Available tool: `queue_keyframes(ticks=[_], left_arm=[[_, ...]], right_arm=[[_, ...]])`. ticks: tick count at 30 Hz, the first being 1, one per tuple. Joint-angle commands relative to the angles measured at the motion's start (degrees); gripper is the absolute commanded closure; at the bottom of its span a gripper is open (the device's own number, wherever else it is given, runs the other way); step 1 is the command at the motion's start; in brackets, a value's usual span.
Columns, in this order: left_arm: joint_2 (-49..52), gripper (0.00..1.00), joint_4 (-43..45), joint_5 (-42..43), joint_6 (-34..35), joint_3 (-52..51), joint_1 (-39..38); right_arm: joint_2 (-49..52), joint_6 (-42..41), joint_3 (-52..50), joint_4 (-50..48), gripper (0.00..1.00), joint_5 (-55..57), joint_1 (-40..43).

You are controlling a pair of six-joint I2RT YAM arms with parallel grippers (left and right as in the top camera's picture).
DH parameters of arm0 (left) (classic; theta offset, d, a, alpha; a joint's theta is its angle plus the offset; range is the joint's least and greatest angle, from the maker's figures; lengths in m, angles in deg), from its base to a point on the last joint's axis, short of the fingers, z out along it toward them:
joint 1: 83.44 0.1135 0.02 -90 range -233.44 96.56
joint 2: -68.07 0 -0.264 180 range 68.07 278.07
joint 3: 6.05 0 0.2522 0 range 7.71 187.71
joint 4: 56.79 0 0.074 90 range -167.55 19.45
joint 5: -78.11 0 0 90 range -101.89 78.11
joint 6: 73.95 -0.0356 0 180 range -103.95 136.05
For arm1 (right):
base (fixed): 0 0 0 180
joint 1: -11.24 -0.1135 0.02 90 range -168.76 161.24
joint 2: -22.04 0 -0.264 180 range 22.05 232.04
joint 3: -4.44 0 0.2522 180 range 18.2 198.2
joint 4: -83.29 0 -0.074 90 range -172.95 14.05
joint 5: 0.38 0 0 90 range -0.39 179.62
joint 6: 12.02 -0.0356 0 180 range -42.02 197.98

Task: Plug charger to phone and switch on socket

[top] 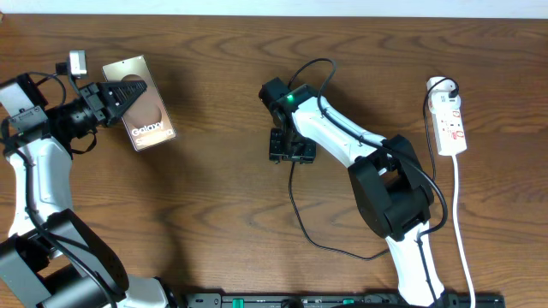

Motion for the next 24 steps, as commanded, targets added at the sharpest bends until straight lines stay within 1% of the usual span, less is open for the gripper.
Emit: queue_keyframes(ticks=[1, 8, 12, 15, 18, 20, 22, 24], left_arm=[[-1.4, 0.92, 0.1, 2.4, -0.1, 0.2, 0.1], [-1.4, 0.93, 0.1, 2.4, -0.1, 0.2, 0.1], [-1.4, 0.92, 0.1, 2.4, -0.1, 0.2, 0.1], [-1.4, 0.93, 0.1, 2.4, -0.1, 0.2, 0.1], [-1.4, 0.93, 0.1, 2.4, -0.1, 0.2, 0.1], [-1.4, 0.92, 0.1, 2.4, -0.1, 0.2, 0.1], [-1.4, 0.92, 0.1, 2.4, -0.1, 0.2, 0.1], [-1.4, 0.92, 0.1, 2.4, -0.1, 0.2, 0.1]], right_arm=[[2.4, -0.1, -0.2, -0.8, 0.44, -0.9, 0.7], [2.4, -0.1, -0.2, -2.6, 0.44, -0.9, 1.6], [2.4, -0.1, -0.2, -2.9, 0.46, -1.0, 2.1], [2.4, -0.1, -0.2, -2.9, 0.5, -1.0, 2.2], [2.4, -0.1, -0.2, -2.9, 0.6, -1.0, 2.2], [2.4, -0.1, -0.2, -2.8, 0.64, -1.2, 2.1], [2.4, -0.1, -0.2, -2.8, 0.66, -1.6, 2.1], [2.4, -0.1, -0.2, -2.8, 0.65, -2.1, 2.1]])
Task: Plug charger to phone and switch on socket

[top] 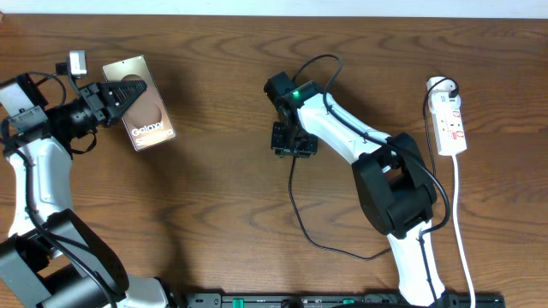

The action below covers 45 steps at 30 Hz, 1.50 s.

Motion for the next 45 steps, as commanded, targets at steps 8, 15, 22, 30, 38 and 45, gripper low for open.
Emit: queue_keyframes(ticks=[8, 15, 22, 30, 38, 45], left_arm=[[-1.4, 0.93, 0.1, 2.4, -0.1, 0.2, 0.1], [-1.4, 0.93, 0.1, 2.4, -0.1, 0.2, 0.1], [-1.4, 0.93, 0.1, 2.4, -0.1, 0.2, 0.1], [-1.4, 0.93, 0.1, 2.4, -0.1, 0.2, 0.1], [-1.4, 0.92, 0.1, 2.4, -0.1, 0.2, 0.1], [-1.4, 0.93, 0.2, 2.4, -0.1, 0.2, 0.1]], right_arm=[[2.3, -0.1, -0.4, 0.9, 0.66, -1.4, 0.4], [2.3, -0.1, -0.4, 1.6, 0.82, -1.4, 0.4], [2.4, -0.1, -0.4, 1.6, 0.91, -1.4, 0.4], [2.3, -0.1, -0.4, 2.5, 0.99, -1.4, 0.4], [2.4, 0.0, -0.4, 7.8, 0.99, -1.3, 0.4], [2.4, 2.1, -0.5, 15.0, 0.99, -1.4, 0.3]])
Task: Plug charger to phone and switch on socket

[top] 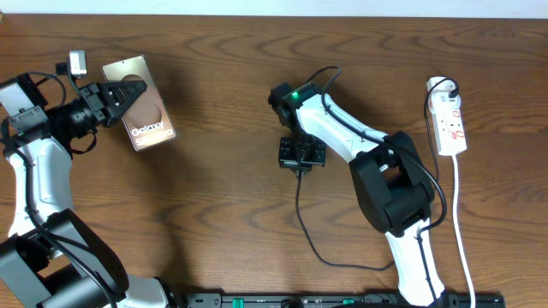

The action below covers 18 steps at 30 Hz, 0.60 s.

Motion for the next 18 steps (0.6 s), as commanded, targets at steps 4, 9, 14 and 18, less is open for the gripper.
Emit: queue_keyframes(ticks=[4, 9, 14, 18], left_arm=[[-1.4, 0.93, 0.3, 2.4, -0.1, 0.2, 0.1], [-1.4, 0.93, 0.3, 2.4, -0.1, 0.2, 0.1], [-1.4, 0.93, 0.3, 2.4, -0.1, 0.2, 0.1], [-1.4, 0.93, 0.3, 2.4, -0.1, 0.2, 0.1]], right_arm=[[1.3, 2.7, -1.9, 3.3, 0.99, 0.1, -0.2], [1.3, 2.4, -4.7, 2.2, 0.99, 0.0, -1.3], [1.3, 2.4, -6.1, 0.0, 0.99, -2.9, -2.1], [1.3, 2.1, -6.0, -1.1, 0.99, -4.0, -2.1]])
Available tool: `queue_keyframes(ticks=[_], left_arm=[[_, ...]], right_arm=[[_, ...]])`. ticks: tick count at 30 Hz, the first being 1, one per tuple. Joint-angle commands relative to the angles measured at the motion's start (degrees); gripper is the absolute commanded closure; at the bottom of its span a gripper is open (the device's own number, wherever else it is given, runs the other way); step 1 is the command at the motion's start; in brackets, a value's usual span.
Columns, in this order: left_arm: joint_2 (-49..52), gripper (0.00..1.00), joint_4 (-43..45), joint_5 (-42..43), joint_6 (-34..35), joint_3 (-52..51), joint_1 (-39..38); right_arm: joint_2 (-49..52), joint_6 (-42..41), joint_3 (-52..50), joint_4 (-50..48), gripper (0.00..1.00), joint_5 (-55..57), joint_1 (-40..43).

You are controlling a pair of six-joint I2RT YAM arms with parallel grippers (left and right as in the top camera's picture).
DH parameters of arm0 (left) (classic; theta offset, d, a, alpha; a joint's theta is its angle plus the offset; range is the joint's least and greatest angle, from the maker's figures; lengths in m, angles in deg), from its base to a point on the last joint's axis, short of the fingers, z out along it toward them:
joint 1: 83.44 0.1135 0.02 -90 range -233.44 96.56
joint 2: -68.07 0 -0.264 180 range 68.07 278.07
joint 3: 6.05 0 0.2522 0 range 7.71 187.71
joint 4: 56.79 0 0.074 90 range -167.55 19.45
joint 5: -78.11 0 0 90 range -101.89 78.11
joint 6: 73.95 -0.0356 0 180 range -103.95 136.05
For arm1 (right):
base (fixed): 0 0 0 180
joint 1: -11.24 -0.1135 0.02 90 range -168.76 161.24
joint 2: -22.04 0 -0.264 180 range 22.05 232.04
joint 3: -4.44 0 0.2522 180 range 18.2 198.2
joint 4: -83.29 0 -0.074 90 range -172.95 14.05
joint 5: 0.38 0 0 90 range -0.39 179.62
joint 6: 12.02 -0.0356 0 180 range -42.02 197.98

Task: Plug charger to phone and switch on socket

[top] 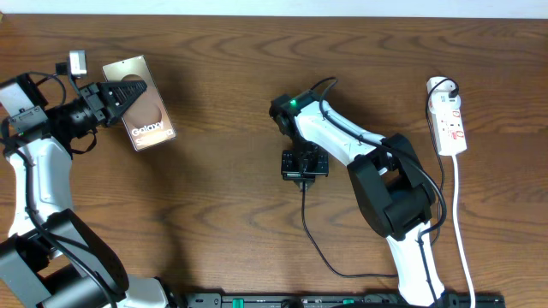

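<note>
The gold Galaxy phone (147,120) lies flat at the far left of the table. My left gripper (130,92) reaches over its upper half from the left, shut on the phone. My right gripper (303,171) hangs over the table's middle, well to the right of the phone. It is shut on the end of the black charger cable (313,238), which trails from it toward the near edge and curves right behind the arm. The cable's plug tip is hidden between the fingers. The white socket strip (451,124) lies at the far right.
A white lead (462,231) runs from the strip down to the near edge. The black adapter (442,85) sits in the strip's top socket. A black rail (342,301) lines the near table edge. A small white block (77,62) sits on the left arm.
My right gripper has shifted a little toward the near edge and slightly right, with the cable end still in it. The cable's loop lies lower. Left gripper and phone are unchanged.
My right gripper held the cable end at mid-table, left of where it is now. At each later moment it stood further right and nearer the front edge, and the cable's slack followed. My left gripper stayed on the phone throughout.
</note>
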Motion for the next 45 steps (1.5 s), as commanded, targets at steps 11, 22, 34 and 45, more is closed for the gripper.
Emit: queue_keyframes(ticks=[11, 22, 34, 45], left_arm=[[-1.4, 0.92, 0.2, 2.4, -0.1, 0.2, 0.1], [-1.4, 0.93, 0.2, 2.4, -0.1, 0.2, 0.1], [-1.4, 0.92, 0.2, 2.4, -0.1, 0.2, -2.5], [-1.4, 0.93, 0.3, 2.4, -0.1, 0.2, -5.1]], right_arm=[[2.4, 43.8, -1.7, -16.0, 0.99, -51.7, -0.3], [2.4, 59.4, -1.7, -24.3, 0.99, -71.7, -0.6], [2.4, 59.3, -1.7, -35.1, 0.99, -78.7, -3.2], [2.4, 48.4, -1.7, -49.1, 0.99, -79.0, -5.5]])
